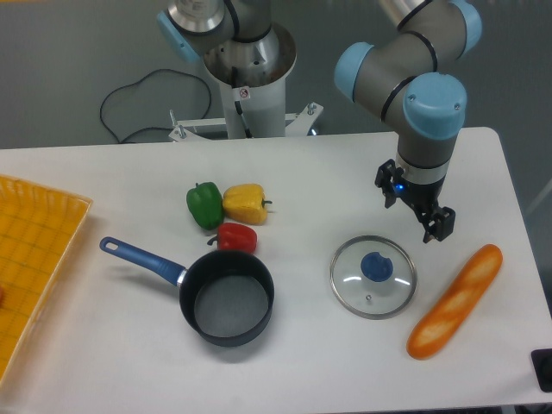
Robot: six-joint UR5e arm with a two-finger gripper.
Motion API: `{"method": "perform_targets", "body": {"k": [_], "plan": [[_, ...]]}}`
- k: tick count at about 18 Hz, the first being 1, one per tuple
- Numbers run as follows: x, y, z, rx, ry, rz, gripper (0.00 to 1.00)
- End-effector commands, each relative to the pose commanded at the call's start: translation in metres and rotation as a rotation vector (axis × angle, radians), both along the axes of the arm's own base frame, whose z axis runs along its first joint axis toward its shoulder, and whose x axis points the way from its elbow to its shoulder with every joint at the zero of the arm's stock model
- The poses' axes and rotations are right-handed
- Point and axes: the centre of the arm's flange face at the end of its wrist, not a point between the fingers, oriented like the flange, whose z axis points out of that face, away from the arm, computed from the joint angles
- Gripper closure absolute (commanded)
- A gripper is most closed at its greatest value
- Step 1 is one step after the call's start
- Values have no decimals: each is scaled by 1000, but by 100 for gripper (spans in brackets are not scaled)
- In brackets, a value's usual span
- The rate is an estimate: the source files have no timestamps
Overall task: Pick up the long bread
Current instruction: 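Move the open gripper over the end of the long baguette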
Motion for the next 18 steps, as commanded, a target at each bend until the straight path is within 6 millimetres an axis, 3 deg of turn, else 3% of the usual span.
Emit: {"method": "perform_targets", "body": {"k": [5, 8, 10, 13, 18], "plan": [[-1, 2, -7, -2, -12, 0, 0], [-2, 1, -31, -20, -41, 14, 0], [-11, -13, -47, -27, -65, 38, 0], [-20, -35, -56, -31, -78, 75, 0], [-38, -53, -68, -34, -95, 115, 0]]}}
